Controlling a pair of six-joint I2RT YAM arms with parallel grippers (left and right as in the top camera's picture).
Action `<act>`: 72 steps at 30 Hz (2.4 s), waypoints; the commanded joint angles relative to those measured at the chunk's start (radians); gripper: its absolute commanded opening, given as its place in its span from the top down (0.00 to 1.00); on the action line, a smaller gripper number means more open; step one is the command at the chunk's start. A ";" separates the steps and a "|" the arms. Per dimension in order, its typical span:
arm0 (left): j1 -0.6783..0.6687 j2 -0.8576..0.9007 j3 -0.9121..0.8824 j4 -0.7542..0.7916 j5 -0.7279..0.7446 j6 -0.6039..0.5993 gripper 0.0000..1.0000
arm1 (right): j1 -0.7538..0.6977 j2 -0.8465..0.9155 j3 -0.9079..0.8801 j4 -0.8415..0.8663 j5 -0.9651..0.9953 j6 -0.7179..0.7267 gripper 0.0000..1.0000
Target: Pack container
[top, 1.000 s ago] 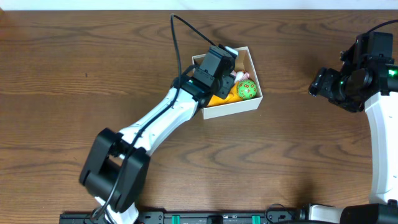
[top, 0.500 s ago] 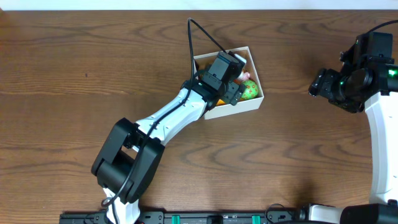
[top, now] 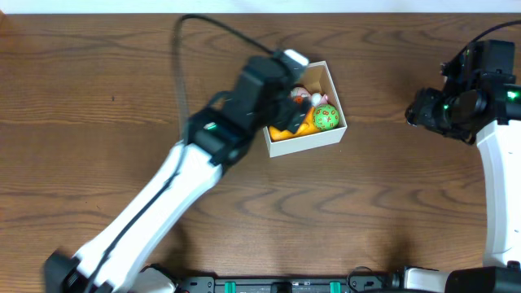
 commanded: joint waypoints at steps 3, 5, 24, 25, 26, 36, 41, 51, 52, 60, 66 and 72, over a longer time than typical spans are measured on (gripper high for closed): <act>0.146 -0.102 0.014 -0.267 -0.013 -0.128 0.02 | 0.078 0.028 -0.111 0.088 -0.021 -0.040 0.72; 0.212 -0.110 0.014 -0.365 -0.012 -0.144 0.02 | 0.106 0.042 -0.161 0.151 -0.026 -0.005 0.89; 0.438 -0.101 -0.016 -0.536 -0.012 -0.143 0.02 | 0.253 0.236 -0.344 0.648 -0.054 0.078 0.99; 0.438 -0.101 -0.016 -0.536 -0.012 -0.143 0.02 | 0.254 0.247 -0.344 0.649 -0.095 0.079 0.99; 0.438 -0.101 -0.016 -0.536 -0.012 -0.143 0.02 | 0.257 0.255 -0.344 0.654 -0.148 0.078 0.99; 0.438 -0.101 -0.016 -0.536 -0.012 -0.143 0.02 | 0.339 0.216 -0.343 0.693 -0.293 0.079 0.99; 0.438 -0.101 -0.016 -0.536 -0.012 -0.143 0.02 | 0.349 0.138 -0.343 0.692 -0.283 0.054 0.99; 0.461 -0.174 0.034 -0.557 -0.016 -0.151 0.02 | 0.348 -0.255 -0.321 0.590 0.062 -0.116 0.99; 0.471 -0.197 0.041 -0.549 -0.016 -0.151 0.02 | 0.348 -0.307 -0.321 0.588 0.072 -0.129 0.99; 0.576 -0.427 0.047 -0.514 -0.092 -0.228 0.02 | 0.342 -0.664 -0.321 0.576 0.082 -0.129 0.99; 0.600 -0.528 0.047 -0.530 -0.167 -0.240 0.02 | 0.342 -0.820 -0.321 0.540 0.082 -0.129 0.74; 0.600 -0.540 0.047 -0.559 -0.166 -0.240 0.02 | 0.342 -0.863 -0.321 0.493 0.082 -0.129 0.01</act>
